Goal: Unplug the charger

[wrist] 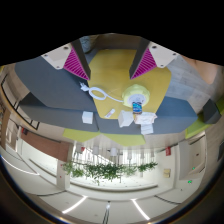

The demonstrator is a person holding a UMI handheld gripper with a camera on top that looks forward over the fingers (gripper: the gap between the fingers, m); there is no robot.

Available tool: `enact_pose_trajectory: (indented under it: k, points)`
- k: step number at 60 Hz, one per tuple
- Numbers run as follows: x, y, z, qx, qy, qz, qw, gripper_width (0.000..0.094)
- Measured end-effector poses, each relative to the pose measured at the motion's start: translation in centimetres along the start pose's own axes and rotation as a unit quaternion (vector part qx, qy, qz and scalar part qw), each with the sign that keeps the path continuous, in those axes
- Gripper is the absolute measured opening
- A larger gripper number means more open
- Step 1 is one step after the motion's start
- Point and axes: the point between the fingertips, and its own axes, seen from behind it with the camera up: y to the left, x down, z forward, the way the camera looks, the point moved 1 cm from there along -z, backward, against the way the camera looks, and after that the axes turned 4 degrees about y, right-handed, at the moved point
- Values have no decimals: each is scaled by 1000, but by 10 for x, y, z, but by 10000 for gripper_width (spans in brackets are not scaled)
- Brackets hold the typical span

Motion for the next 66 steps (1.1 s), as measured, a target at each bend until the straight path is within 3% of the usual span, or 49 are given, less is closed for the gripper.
enact_pose_trajectory:
  k: [12,20,34,42,49,52,58,66]
  points:
    - [-15,-9,26,5,2,9,1000,816]
    - [-27,27,60,-5,7,1,1000,816]
    - [-64,92,164,-49,-19,-15,998,808]
    - [-79,114,226,-39,-36,-18,998,794]
    - [-96,127,258,-42,-61,-6,997,648]
    - [-92,125,271,-29,-58,-14,998,403]
    - [-98,125,272,-17,-101,-11,995,341]
    - [-98,124,273,-25,-94,8,995,217]
